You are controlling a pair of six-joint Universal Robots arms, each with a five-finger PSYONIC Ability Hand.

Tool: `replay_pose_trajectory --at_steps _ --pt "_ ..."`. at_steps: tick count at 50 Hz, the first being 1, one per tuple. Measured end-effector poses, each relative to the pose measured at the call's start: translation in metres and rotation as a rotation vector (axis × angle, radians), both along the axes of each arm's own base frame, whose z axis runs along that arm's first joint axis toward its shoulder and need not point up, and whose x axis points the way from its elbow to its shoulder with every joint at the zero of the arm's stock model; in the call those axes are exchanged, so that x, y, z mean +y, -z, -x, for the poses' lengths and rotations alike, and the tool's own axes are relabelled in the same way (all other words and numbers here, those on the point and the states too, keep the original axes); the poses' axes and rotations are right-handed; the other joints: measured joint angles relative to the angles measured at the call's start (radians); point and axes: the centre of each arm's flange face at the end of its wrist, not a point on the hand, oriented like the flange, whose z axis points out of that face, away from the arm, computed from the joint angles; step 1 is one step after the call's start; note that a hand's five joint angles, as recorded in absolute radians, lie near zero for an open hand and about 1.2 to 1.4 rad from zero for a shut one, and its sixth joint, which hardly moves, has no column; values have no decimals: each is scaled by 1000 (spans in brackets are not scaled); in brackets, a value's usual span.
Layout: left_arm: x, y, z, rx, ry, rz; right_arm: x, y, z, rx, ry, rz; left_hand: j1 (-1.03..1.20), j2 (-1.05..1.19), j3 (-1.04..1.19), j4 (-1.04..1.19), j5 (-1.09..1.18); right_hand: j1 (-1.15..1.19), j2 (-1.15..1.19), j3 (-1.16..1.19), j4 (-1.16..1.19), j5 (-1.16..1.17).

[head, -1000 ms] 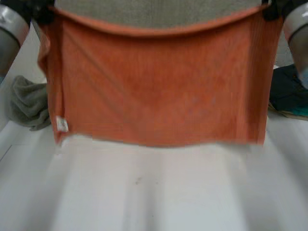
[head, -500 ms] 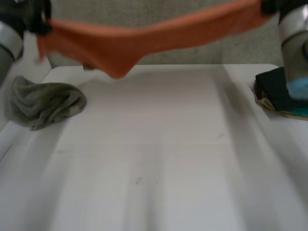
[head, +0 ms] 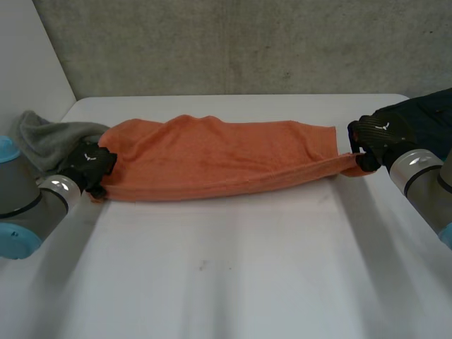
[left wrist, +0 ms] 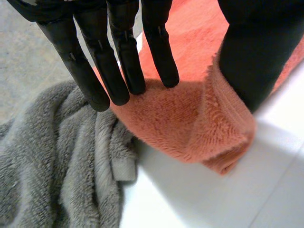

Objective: Fold the laundry.

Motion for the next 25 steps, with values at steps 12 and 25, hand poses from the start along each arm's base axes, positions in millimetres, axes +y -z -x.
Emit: replay_pose_trajectory --at_steps 12,25 --pt "-7 3 -7 -19 -93 18 -3 2 3 4 16 -2 0 -12 -14 -14 -15 0 0 0 0 0" --pt "6 -35 -12 -32 -109 79 0 4 6 25 23 -17 424 448 437 452 425 0 0 0 0 2"
